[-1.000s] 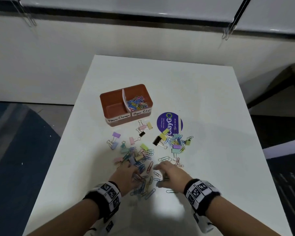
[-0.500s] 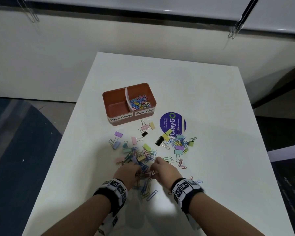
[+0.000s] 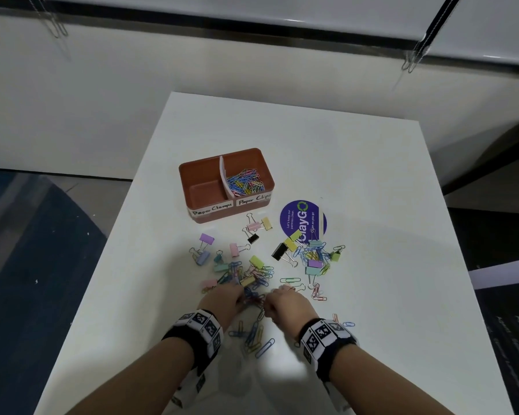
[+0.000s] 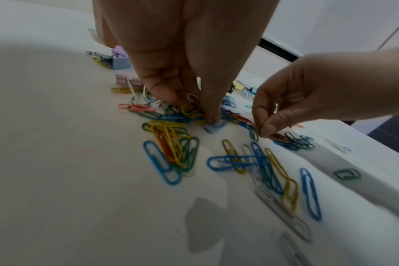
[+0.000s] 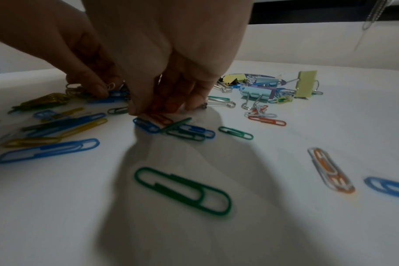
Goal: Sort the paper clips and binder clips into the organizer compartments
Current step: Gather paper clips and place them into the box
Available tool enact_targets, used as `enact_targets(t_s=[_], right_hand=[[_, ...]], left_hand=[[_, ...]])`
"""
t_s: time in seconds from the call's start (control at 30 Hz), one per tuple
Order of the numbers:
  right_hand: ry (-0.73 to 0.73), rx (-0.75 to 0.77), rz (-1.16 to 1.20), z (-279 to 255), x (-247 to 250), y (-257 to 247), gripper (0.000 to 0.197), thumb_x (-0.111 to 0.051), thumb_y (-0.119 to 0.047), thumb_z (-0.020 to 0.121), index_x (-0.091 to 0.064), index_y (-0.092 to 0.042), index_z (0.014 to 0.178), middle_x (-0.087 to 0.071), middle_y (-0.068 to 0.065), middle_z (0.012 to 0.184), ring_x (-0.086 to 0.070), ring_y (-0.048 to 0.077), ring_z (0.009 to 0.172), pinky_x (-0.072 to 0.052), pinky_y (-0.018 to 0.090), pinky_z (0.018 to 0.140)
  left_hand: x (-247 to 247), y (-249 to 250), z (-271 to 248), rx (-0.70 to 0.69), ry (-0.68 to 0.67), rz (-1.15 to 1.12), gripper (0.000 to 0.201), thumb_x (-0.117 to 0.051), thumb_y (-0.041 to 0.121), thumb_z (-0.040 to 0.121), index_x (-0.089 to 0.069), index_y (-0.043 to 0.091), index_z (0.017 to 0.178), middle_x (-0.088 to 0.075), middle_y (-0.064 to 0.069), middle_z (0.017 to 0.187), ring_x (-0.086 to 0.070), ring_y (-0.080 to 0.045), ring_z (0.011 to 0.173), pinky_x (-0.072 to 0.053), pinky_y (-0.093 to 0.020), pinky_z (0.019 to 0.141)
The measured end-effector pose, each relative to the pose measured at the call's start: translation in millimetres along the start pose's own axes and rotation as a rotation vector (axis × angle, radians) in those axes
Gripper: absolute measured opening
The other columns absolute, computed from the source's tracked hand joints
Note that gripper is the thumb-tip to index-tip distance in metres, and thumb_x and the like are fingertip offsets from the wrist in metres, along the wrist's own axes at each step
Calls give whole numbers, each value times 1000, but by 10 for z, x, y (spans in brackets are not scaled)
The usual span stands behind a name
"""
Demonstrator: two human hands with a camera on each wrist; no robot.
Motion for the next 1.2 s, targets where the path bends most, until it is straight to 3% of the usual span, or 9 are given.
enact_targets(t_s=[0.13, 0.23, 0.33, 0.4, 0.47, 0.6, 0.77, 0.97, 1.2], right_hand=[[2, -52, 186, -64, 60, -1, 19, -59, -20, 87, -59, -19, 106, -65, 5, 102, -58, 24, 98, -46, 31, 80], [11, -51, 321, -54, 133, -73, 32, -62, -20, 85, -56, -21, 116, -68, 5, 98, -62, 25, 90, -45, 27, 76], [24, -53, 341, 27, 161, -176, 42, -65, -21, 84, -53, -27, 124, -68, 1, 111, -62, 21, 101, -41, 22, 80], [19, -74, 334, 88, 154, -227, 42, -64, -20, 84, -53, -29, 125, -66, 0, 117, -61, 20, 107, -45, 25, 87], [12, -90, 310, 138, 148, -259, 37, -62, -19, 85, -57, -27, 121, -67, 1, 116, -61, 21, 107, -48, 31, 92], [38, -72, 283, 191, 121, -266, 24, -64, -21, 84, -63, -23, 107, -60, -2, 111, -58, 19, 104, -47, 29, 89], [113, -14, 184, 193, 84, -260, 11, -65, -25, 83, -62, -17, 89, -54, 0, 104, -50, 18, 101, -44, 29, 82], [113, -36, 157, 168, 106, -268, 9, -60, -26, 86, -60, -18, 90, -62, 3, 99, -55, 21, 96, -46, 34, 79], [107, -5, 312, 100, 261, -174, 21, -64, -28, 86, -48, -28, 72, -56, -7, 80, -51, 14, 77, -36, 24, 68]], left_hand=[[51, -65, -14, 10, 35, -88, 18, -52, 23, 91, -58, 11, 103, -65, -9, 106, -58, -25, 100, -45, -32, 86], [125, -147, -39, 21, 112, -186, 12, -62, 23, 85, -63, 16, 94, -69, -3, 91, -59, -17, 82, -43, -23, 75], [216, -245, -80, 49, 164, -243, 9, -66, 21, 81, -63, 17, 89, -69, -2, 86, -60, -16, 76, -45, -23, 71], [246, -329, -122, 62, 172, -230, 11, -65, 22, 81, -62, 14, 88, -69, -5, 86, -61, -21, 79, -47, -27, 72], [240, -406, -168, 66, 160, -233, 11, -64, 21, 82, -63, 14, 91, -69, -5, 86, -63, -22, 81, -47, -27, 73], [174, -476, -251, 74, 125, -237, 13, -62, 20, 83, -60, 15, 95, -65, 0, 83, -63, -21, 81, -48, -28, 76], [62, -441, -252, 67, 63, -134, 21, -59, 24, 86, -60, 16, 105, -69, -7, 102, -63, -26, 94, -48, -30, 81], [34, -373, -162, 65, 29, -25, 19, -55, 21, 87, -61, 11, 101, -63, -10, 110, -58, -29, 102, -44, -33, 86], [33, -349, -90, 79, 22, -29, 12, -58, 18, 86, -62, 9, 93, -47, -9, 113, -54, -28, 99, -47, -34, 87]])
Point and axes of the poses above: each hand's wrist, its own z-axis towards the middle knuckle, its own x-axis out of the back of the hand, y = z × x, the point moved 2 cm from there along z, towards the middle knuckle
